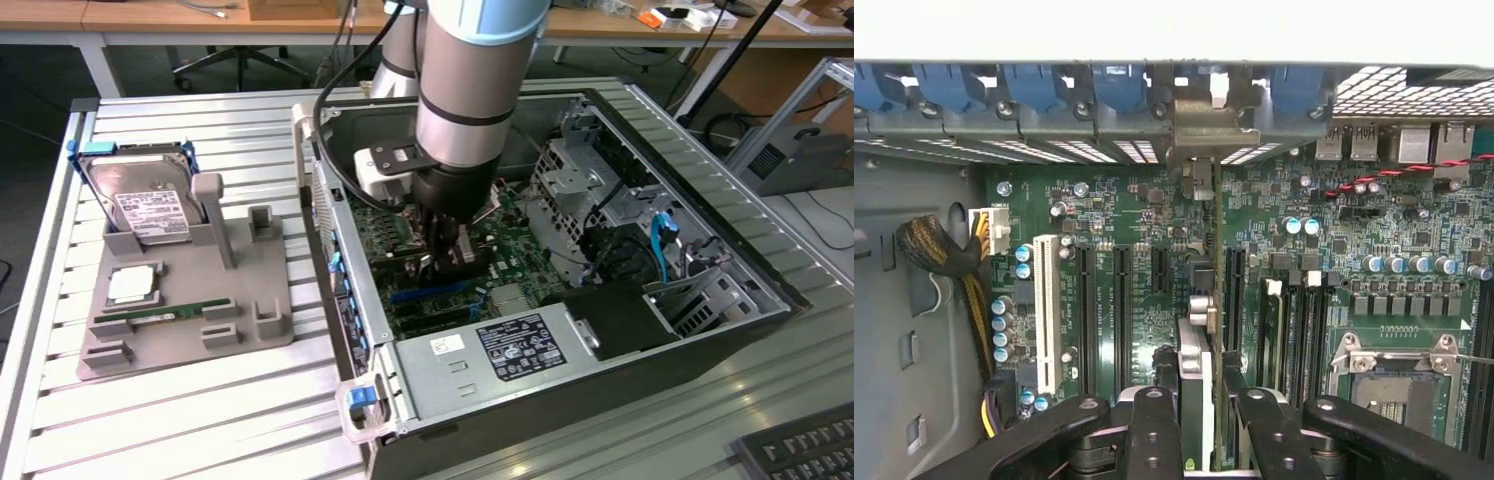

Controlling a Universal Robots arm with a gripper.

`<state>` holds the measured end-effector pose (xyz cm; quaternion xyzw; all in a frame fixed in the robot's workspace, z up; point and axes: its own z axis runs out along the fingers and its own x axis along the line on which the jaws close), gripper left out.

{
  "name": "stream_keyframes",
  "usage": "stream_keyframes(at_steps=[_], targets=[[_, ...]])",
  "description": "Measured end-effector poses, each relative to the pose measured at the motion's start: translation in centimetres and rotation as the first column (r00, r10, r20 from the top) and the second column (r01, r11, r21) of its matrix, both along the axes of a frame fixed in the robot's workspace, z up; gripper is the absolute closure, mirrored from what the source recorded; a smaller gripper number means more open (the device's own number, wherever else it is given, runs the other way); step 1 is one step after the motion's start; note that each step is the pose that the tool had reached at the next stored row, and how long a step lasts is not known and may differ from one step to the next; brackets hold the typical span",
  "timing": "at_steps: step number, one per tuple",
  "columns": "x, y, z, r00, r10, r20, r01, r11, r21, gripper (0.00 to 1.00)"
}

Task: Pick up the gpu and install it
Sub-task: 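Insert the gpu into the slot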

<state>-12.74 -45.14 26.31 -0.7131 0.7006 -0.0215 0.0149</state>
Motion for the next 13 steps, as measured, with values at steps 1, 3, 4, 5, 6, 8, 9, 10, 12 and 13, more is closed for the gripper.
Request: stream_keyframes(at_steps=[1, 3, 4, 5, 6, 8, 9, 10, 12, 13], targets=[[-0.02, 0.02, -0.04, 1.0000, 0.000, 0.0000, 0.000, 1.0000, 0.0000, 0.73], [-0.05, 0.04, -0.11, 1.0000, 0.000, 0.0000, 0.000, 1.0000, 0.0000, 0.73], [-0.06, 0.05, -0.17, 1.0000, 0.000, 0.0001, 0.000, 1.0000, 0.0001, 0.73], [-0.06, 0.05, -0.22, 1.0000, 0.000, 0.0001, 0.000, 1.0000, 0.0001, 0.73], [-0.07, 0.06, -0.30, 1.0000, 0.000, 0.0000, 0.000, 1.0000, 0.0000, 0.73], [-0.07, 0.07, -0.48, 1.0000, 0.000, -0.0003, 0.000, 1.0000, -0.0004, 0.73], [-0.07, 0.08, -0.53, 1.0000, 0.000, -0.0002, 0.000, 1.0000, -0.0003, 0.73], [-0.07, 0.08, -0.57, 1.0000, 0.000, -0.0003, 0.000, 1.0000, -0.0003, 0.73], [-0.08, 0.08, -0.62, 1.0000, 0.000, 0.0000, 0.000, 1.0000, 0.0001, 0.73], [-0.08, 0.08, -0.62, 1.0000, 0.000, 0.0000, 0.000, 1.0000, 0.0000, 0.73]])
